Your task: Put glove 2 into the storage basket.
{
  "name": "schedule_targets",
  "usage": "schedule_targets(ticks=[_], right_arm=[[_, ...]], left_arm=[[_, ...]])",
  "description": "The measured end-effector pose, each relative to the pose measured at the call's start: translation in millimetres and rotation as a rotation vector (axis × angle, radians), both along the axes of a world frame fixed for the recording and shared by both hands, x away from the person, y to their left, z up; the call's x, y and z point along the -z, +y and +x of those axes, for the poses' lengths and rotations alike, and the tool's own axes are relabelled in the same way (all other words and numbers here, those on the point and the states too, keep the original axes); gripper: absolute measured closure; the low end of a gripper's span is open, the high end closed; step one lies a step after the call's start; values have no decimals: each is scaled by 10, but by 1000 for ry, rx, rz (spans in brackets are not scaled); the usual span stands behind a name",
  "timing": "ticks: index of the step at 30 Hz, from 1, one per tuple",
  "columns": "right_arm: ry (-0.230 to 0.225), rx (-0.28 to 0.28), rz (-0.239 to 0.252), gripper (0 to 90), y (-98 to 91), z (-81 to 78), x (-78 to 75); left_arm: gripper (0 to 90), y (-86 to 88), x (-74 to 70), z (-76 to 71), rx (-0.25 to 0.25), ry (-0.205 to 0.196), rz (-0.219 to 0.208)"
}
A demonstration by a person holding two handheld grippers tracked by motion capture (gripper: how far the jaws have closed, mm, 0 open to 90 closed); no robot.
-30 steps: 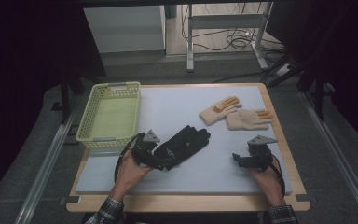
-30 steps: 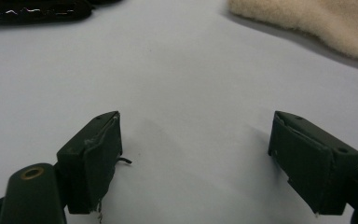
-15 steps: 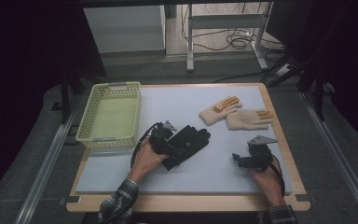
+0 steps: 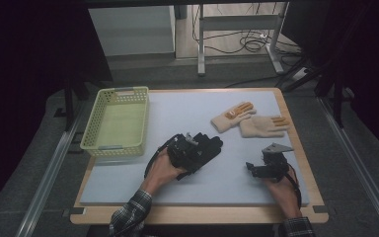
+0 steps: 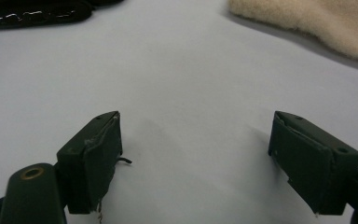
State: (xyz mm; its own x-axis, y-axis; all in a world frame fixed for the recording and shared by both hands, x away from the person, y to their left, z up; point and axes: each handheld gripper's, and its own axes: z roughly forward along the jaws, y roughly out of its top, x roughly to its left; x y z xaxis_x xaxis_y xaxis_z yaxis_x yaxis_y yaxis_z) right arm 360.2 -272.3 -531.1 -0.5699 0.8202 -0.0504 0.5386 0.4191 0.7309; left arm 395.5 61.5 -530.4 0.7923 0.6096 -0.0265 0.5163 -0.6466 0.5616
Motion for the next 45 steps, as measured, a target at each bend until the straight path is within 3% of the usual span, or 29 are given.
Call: schedule_targets(ticks=[2, 4, 9, 11, 13, 17, 22, 24, 45], right_arm=[[0, 0, 0, 170, 0, 0, 0], [0, 0, 0, 170, 0, 0, 0], [-1, -1, -1, 170, 2, 0, 1], [-1, 0, -2, 170, 2, -1, 1], [-1, 1, -2, 170, 4, -1, 2], [-2, 1, -1, 170, 5, -1, 3], [-1, 0, -1, 170, 3, 0, 1], [-1, 0, -1, 170, 2, 0, 1], [0, 2, 0, 170, 4, -3, 2]], left_arm=[[0, -17, -4, -14, -4, 3, 9], [1, -52, -24, -60, 12, -1, 52], [154, -70, -88, -87, 17, 16, 66], [261, -53, -118, -87, 16, 12, 69], [477, -10, -142, -72, -1, 7, 55], [618, 32, -138, -53, -48, 12, 22], [648, 118, -151, -18, -95, 50, -60], [648, 134, -177, -18, -109, 46, -69], [641, 460, -854, 130, -262, -67, -39]])
